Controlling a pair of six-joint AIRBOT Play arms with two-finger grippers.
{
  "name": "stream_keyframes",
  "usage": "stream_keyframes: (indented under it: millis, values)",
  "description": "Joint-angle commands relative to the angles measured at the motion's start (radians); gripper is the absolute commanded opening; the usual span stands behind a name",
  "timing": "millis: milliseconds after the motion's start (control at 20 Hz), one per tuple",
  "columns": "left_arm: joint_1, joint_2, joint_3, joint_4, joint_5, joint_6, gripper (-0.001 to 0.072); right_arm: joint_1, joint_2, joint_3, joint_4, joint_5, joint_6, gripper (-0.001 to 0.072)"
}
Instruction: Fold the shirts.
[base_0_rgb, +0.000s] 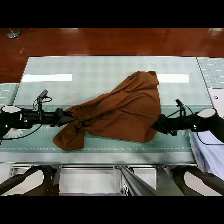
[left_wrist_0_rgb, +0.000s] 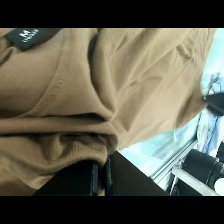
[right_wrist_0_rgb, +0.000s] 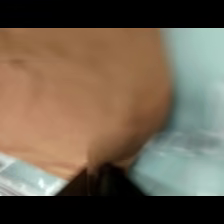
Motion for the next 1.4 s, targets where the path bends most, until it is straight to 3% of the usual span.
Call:
stream_keyframes:
  millis: [0, 200, 400, 600, 700, 1000, 1350]
  values:
    - [-0.033, 0.0, 0.0, -0.036, 0.021, -0.003, 0.0025, 0.102, -0.078, 0.089, 0.052, 0.003, -0.082, 0.0021]
    - [-0.034, 0.035, 0.034, -0.135, 0.008, -0.003, 0.0025, 0.133, -0.079, 0.316, -0.052, 0.067, -0.025, 0.002]
    - [-0.034, 0.159, 0.296, -0.292, 0.053, -0.01, 0.0025, 0.123, -0.054, 0.829, -0.214, 0.156, 0.071, 0.002]
    - [-0.018, 0.278, 0.672, -0.243, 0.31, -0.129, 0.0024, 0.123, -0.047, 1.412, -0.404, 0.206, 0.141, 0.002]
    - [0.006, 0.307, 0.852, -0.138, 0.317, -0.188, 0.0024, 0.123, -0.028, 1.614, -0.48, 0.236, 0.154, 0.002]
    - [0.021, 0.421, 1.202, 0.396, 0.138, -0.439, 0.0023, 0.123, 0.275, 1.58, -0.619, 0.186, 0.167, 0.002]
    - [0.023, 0.665, 1.27, 0.654, 0.106, -0.471, 0.0024, 0.123, 0.481, 1.533, -0.623, 0.291, 0.187, 0.0021]
